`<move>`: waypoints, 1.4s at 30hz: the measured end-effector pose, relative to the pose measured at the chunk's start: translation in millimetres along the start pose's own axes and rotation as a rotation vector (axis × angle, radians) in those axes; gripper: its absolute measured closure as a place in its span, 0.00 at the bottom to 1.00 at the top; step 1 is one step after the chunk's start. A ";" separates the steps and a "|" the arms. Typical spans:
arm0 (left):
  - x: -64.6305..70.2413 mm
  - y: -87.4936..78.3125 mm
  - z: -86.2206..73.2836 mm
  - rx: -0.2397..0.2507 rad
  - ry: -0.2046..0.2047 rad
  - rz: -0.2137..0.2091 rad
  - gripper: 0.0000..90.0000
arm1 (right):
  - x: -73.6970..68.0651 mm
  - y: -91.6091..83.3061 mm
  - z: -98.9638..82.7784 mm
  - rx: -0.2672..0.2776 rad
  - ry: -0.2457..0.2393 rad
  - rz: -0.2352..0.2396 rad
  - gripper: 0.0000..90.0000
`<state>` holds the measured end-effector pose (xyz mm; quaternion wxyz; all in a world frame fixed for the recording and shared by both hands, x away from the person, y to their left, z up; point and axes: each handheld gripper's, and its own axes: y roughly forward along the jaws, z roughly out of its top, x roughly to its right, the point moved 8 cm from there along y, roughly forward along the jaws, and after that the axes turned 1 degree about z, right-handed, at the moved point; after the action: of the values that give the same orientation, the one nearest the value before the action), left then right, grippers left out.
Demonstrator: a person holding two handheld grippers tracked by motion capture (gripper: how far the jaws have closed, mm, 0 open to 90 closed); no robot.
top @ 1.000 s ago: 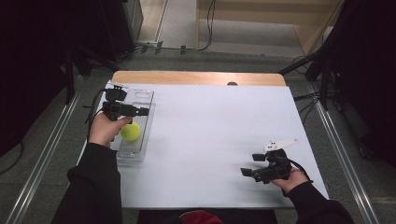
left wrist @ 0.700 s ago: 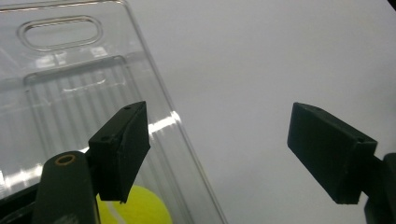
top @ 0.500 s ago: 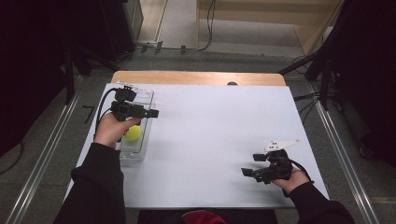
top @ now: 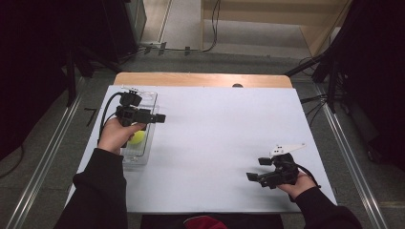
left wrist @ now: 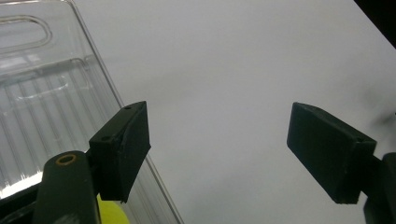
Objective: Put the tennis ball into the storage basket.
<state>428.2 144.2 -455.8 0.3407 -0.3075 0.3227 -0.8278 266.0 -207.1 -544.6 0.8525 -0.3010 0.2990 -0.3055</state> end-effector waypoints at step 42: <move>40.4 14.9 -37.6 -0.032 0.082 -0.093 0.25 | -0.6 -0.9 0.2 0.003 0.002 -0.006 0.15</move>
<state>382.8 117.3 -477.8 0.2833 -0.2934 0.3349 -0.8494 265.5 -207.3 -543.6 0.8518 -0.3002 0.2982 -0.3088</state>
